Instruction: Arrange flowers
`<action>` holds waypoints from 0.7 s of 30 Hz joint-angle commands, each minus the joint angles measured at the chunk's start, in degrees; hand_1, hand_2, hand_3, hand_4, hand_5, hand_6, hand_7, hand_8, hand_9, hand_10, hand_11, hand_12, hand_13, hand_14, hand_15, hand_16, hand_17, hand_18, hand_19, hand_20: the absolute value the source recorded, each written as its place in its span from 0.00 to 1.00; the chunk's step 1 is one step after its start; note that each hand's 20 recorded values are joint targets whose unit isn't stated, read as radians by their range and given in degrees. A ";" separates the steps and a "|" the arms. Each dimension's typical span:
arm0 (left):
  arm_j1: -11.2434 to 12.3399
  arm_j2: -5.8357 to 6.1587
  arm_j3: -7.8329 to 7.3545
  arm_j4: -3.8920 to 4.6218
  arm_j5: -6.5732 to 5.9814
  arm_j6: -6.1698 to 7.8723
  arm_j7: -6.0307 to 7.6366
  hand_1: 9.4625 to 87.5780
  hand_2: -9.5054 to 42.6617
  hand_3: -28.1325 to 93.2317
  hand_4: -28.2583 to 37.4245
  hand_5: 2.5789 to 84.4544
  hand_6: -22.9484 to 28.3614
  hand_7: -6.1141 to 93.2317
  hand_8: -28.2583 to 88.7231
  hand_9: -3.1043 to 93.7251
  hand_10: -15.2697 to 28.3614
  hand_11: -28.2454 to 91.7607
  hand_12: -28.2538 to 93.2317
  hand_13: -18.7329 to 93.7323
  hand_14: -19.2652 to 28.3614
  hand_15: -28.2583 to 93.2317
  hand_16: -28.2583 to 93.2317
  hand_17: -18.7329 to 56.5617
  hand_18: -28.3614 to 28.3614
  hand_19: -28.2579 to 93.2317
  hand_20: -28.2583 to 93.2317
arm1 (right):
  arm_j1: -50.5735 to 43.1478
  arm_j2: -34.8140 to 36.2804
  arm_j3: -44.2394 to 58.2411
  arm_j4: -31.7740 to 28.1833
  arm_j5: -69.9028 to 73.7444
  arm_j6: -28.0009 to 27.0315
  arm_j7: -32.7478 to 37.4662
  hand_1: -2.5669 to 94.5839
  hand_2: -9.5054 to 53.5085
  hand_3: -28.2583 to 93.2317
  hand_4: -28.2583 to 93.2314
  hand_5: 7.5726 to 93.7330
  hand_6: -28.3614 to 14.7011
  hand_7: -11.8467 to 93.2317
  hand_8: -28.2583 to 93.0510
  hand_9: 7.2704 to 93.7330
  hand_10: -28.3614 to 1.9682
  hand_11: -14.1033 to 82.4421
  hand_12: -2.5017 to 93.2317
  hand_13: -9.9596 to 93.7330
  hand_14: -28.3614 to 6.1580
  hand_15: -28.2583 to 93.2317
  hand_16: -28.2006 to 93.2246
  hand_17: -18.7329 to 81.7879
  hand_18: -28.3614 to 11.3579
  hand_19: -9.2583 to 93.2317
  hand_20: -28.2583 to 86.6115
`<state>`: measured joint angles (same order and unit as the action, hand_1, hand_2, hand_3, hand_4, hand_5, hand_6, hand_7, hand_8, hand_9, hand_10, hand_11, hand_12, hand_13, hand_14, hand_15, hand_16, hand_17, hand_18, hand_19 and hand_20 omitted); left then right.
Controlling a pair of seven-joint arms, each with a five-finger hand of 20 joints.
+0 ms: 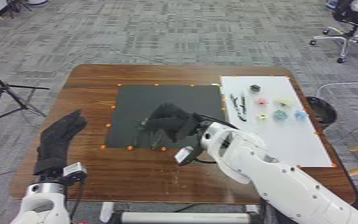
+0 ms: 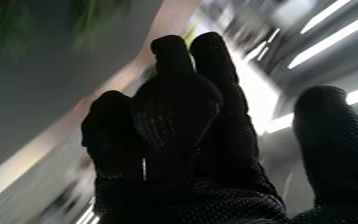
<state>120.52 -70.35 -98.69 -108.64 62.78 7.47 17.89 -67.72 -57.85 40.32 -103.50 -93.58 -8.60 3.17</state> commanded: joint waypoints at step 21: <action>0.01 -0.44 0.37 -0.13 0.06 -0.76 0.19 0.10 0.28 0.82 0.00 0.54 0.52 0.17 0.19 0.49 0.67 0.39 0.33 0.49 0.79 0.40 0.25 0.29 0.74 0.34 0.36 | 0.89 -3.35 1.28 5.90 -12.14 -16.69 2.64 0.35 0.48 0.61 0.15 0.55 0.53 0.16 0.19 0.55 0.51 0.22 0.10 0.95 0.67 0.68 0.50 0.72 0.27 1.00 0.74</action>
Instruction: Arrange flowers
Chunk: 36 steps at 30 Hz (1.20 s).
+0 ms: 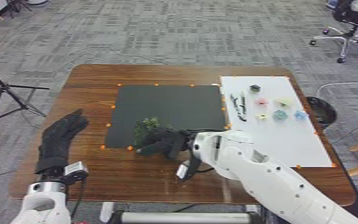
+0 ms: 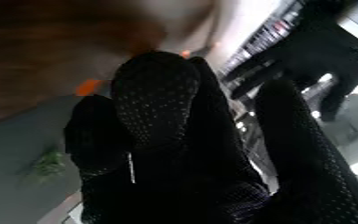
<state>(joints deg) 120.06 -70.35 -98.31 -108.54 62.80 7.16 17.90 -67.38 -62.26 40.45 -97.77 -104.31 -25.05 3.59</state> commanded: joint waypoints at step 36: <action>1.33 -0.44 -0.18 -0.82 0.01 -0.61 0.46 0.10 0.27 0.83 0.00 0.53 0.51 0.17 0.19 0.49 0.66 0.38 0.33 0.49 0.77 0.38 0.26 0.29 0.74 0.33 0.37 | -3.52 12.92 16.72 -18.77 11.35 30.41 4.96 0.33 0.13 0.72 0.16 0.67 0.62 0.30 0.20 0.77 0.48 0.31 0.23 0.92 0.66 0.68 0.51 0.70 0.28 1.00 0.72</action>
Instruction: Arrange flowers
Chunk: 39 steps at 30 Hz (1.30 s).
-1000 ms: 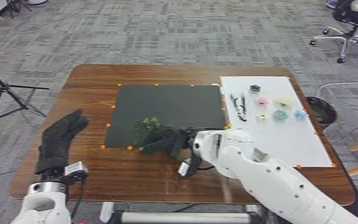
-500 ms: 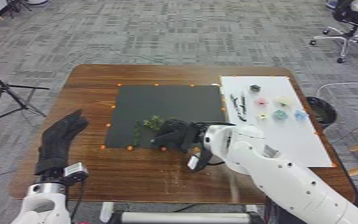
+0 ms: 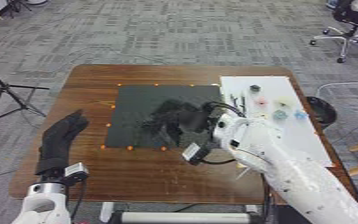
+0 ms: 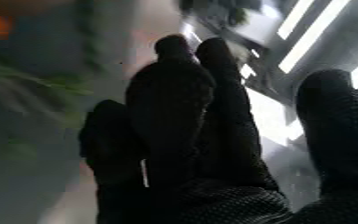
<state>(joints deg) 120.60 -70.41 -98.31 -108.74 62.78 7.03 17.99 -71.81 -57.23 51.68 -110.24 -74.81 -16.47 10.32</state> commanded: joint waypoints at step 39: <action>1.30 -0.45 0.24 -1.48 0.17 -0.24 -0.77 0.11 0.27 0.83 0.00 0.53 0.51 0.17 0.19 0.49 0.66 0.38 0.33 0.49 0.76 0.37 0.26 0.29 0.74 0.33 0.37 | 9.88 7.90 -3.08 17.98 -50.04 8.70 15.15 0.32 0.00 0.71 0.13 0.74 0.54 0.28 0.21 0.83 0.50 0.44 0.32 0.93 0.71 0.74 0.53 0.74 0.25 1.00 0.77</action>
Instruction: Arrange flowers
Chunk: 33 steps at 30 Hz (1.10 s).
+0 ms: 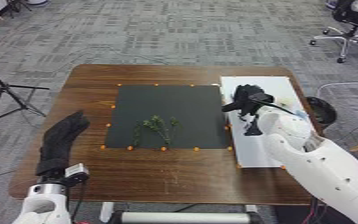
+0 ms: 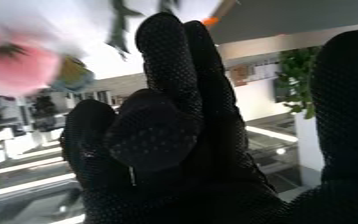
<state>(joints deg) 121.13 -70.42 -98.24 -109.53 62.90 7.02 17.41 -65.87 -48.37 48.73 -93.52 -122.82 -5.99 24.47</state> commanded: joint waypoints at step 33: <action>1.09 -1.15 -0.26 -0.83 0.05 -0.69 -0.13 0.11 0.27 0.83 0.00 0.53 0.51 0.17 0.19 0.49 0.66 0.38 0.33 0.49 0.76 0.37 0.26 0.29 0.74 0.33 0.37 | -0.44 -4.63 1.60 5.32 -0.51 -8.94 7.91 0.42 0.00 0.71 0.16 0.63 0.51 0.31 0.23 0.82 0.47 0.39 0.30 0.96 0.76 0.73 0.54 0.78 0.30 1.00 0.78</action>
<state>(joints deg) 121.69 -70.97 -98.32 -109.96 62.88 6.98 17.44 -64.69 -52.40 51.74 -88.55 -125.43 -13.05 29.84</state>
